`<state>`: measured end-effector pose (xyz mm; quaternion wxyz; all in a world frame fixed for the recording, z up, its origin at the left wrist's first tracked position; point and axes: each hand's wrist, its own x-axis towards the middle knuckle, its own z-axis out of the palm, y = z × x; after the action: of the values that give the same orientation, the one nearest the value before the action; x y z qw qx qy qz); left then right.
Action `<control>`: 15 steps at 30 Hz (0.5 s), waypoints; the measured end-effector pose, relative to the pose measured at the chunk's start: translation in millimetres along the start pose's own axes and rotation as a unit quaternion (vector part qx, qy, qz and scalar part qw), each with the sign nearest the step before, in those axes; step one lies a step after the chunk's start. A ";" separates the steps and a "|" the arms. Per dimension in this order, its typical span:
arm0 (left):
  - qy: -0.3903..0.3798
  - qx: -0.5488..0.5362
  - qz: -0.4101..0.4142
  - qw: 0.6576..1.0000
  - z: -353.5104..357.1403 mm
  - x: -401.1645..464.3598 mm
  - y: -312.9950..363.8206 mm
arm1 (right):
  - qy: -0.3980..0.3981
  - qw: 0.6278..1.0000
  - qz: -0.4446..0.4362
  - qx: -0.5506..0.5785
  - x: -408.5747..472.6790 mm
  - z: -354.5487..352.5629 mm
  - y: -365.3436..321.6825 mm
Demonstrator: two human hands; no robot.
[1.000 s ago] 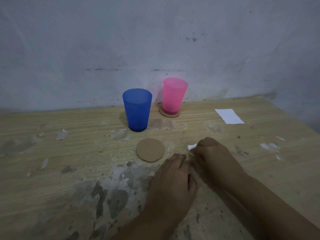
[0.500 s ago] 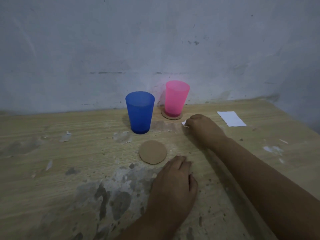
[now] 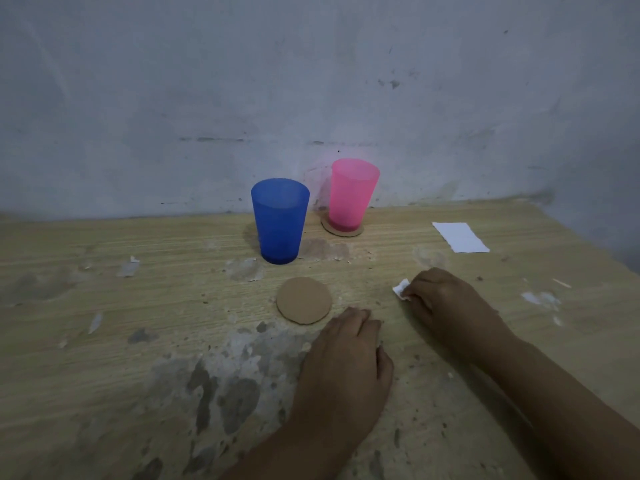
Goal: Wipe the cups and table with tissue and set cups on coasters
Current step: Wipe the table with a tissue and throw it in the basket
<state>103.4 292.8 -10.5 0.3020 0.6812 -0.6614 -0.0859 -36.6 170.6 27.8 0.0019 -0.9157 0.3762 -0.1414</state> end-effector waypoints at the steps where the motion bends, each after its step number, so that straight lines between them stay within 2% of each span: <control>1: 0.002 0.000 -0.001 1.000 0.1 0.2 -0.6 | 0.009 1.000 0.020 0.000 9.4 3.2 2.2; 5: 0.003 -0.007 0.002 1.000 -1.1 0.4 0.1 | 0.052 0.993 0.096 0.039 52.8 21.7 -3.1; 9: 0.000 -0.007 0.006 1.000 -2.3 0.8 0.3 | 0.076 0.987 0.119 0.082 80.0 28.8 -24.4; 15: 0.000 -0.007 0.005 1.000 -2.6 1.2 -0.2 | 0.032 0.993 0.013 0.113 49.3 20.0 -38.1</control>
<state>105.0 292.3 -8.2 0.3068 0.6758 -0.6643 -0.0891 28.2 161.9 25.5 0.0958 -0.8995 0.3698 -0.2122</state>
